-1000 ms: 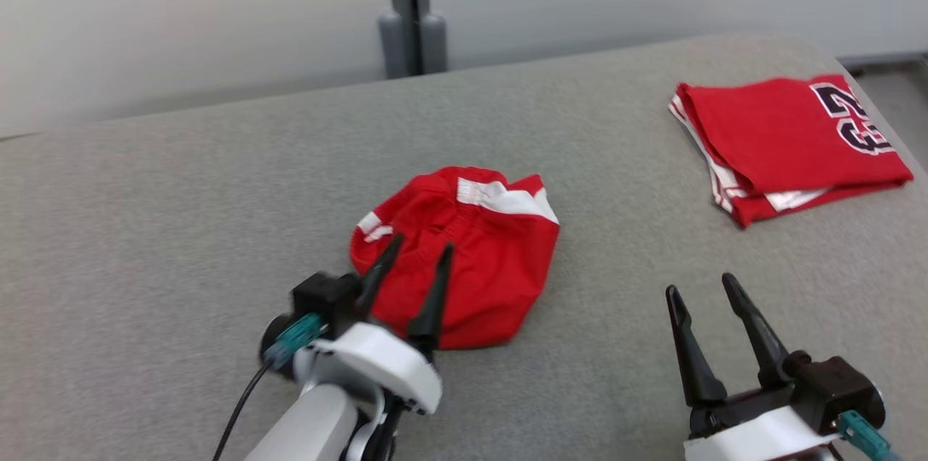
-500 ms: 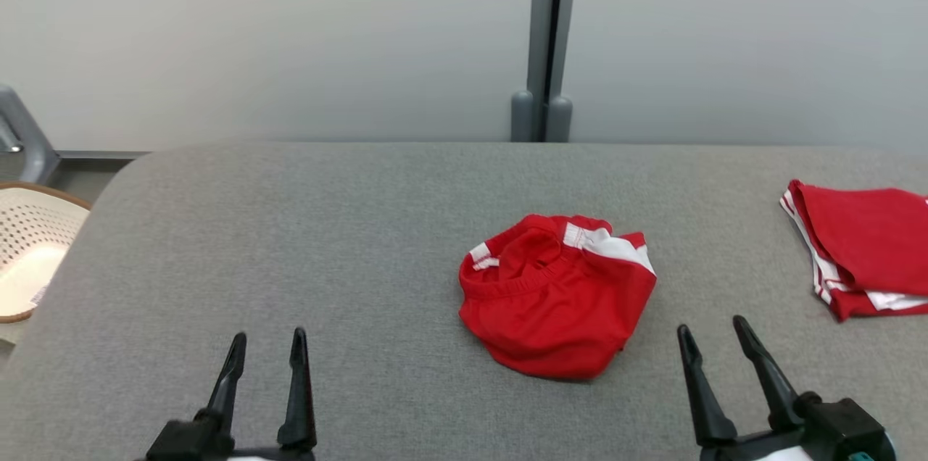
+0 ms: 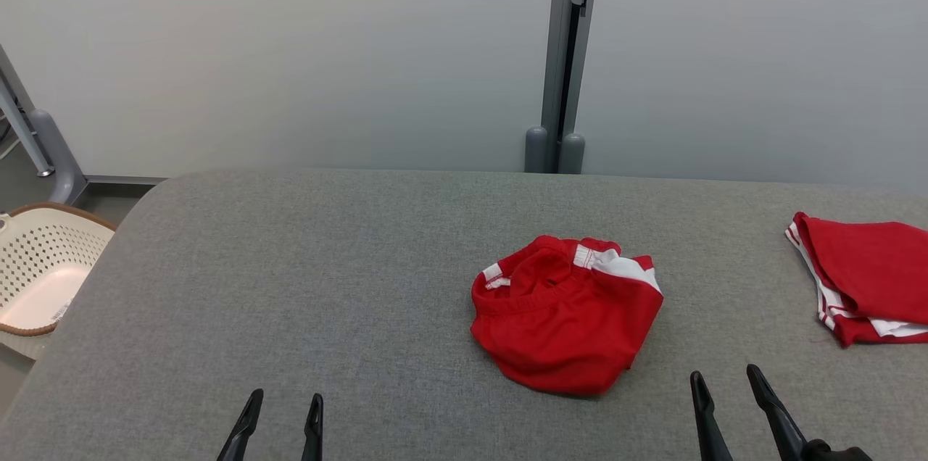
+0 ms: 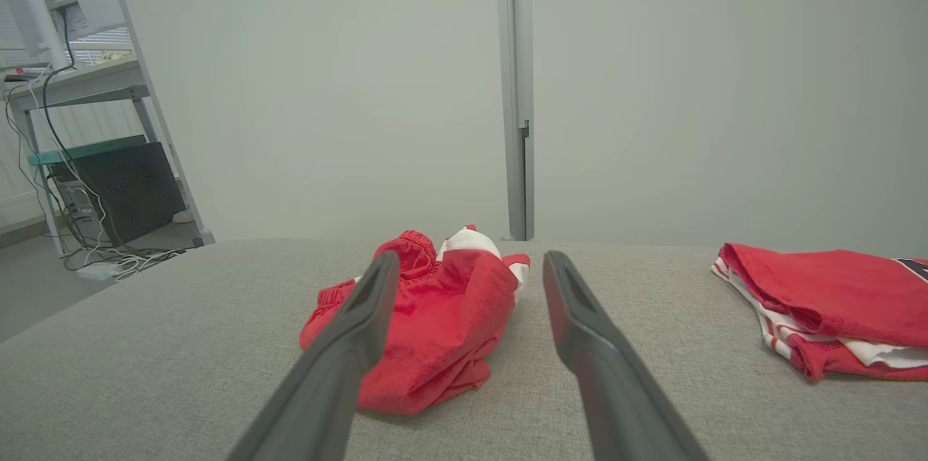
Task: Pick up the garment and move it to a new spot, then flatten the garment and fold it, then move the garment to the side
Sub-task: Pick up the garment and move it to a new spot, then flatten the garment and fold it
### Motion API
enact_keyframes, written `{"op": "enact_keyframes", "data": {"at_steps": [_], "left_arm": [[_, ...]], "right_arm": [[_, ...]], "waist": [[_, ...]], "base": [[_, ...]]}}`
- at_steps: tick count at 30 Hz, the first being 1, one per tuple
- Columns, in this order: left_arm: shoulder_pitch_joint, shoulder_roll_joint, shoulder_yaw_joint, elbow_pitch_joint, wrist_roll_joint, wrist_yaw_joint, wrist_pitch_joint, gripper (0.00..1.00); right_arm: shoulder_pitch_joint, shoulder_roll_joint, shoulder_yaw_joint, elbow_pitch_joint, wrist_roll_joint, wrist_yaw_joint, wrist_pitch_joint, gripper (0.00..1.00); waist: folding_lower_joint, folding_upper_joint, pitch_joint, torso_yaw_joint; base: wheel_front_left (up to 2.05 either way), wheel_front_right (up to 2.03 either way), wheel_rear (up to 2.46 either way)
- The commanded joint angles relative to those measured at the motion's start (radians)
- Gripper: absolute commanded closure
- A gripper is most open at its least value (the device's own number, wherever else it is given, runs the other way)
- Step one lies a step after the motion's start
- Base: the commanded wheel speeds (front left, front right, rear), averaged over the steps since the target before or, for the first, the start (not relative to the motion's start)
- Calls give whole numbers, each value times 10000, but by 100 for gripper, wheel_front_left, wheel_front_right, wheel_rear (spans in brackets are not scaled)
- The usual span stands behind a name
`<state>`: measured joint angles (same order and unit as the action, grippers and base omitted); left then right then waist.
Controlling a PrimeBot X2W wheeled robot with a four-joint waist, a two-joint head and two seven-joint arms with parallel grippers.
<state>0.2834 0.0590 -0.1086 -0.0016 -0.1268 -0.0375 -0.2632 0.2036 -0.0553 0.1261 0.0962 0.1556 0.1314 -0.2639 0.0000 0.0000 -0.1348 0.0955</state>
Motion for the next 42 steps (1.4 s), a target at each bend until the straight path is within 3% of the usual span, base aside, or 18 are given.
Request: {"op": "enact_keyframes", "data": {"at_steps": [1,14,33,42], "left_arm": [[87,27,61,22,62,-66,-15,0],[17,-63,148,253,383,-214,-16,0],[-126,-69,8,345,389,-55,-16,0],[-2122,-71,-992,1224,511,-631,-16,0]], "right_arm": [[18,-8,-10,17,1,-17,-4,0],[-53,28,100,144,101,-17,-5,0],[-181,42,255,254,179,-17,-5,0],[-486,-78,336,269,163,-17,-5,0]], "waist": [[0,0,-7,-14],[0,0,-95,-89],[0,0,-32,-212],[0,0,621,-450]], "base": [[0,0,0],[0,0,0],[0,0,0],[0,0,0]]}}
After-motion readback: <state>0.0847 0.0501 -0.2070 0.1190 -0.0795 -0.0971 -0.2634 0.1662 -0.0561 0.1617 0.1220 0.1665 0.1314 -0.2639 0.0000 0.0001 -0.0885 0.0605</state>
